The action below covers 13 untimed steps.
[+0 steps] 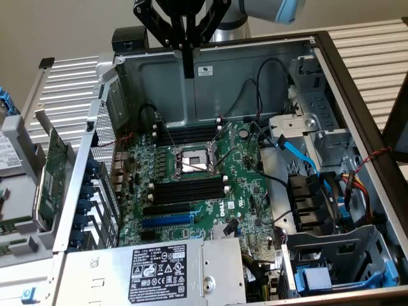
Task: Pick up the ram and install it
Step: 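Reach for the ram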
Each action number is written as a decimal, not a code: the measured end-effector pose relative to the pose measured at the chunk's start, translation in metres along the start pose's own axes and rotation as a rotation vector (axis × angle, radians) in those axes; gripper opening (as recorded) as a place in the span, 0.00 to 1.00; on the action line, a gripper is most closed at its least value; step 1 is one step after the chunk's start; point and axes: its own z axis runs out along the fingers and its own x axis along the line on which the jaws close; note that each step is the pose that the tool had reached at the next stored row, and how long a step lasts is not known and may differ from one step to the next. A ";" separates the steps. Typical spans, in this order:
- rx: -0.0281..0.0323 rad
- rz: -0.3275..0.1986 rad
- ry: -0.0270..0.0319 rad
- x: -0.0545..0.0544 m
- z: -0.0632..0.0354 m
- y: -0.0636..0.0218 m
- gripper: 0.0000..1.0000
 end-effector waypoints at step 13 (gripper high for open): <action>-0.0001 0.000 -0.0001 0.037 -0.0007 -0.0027 0.11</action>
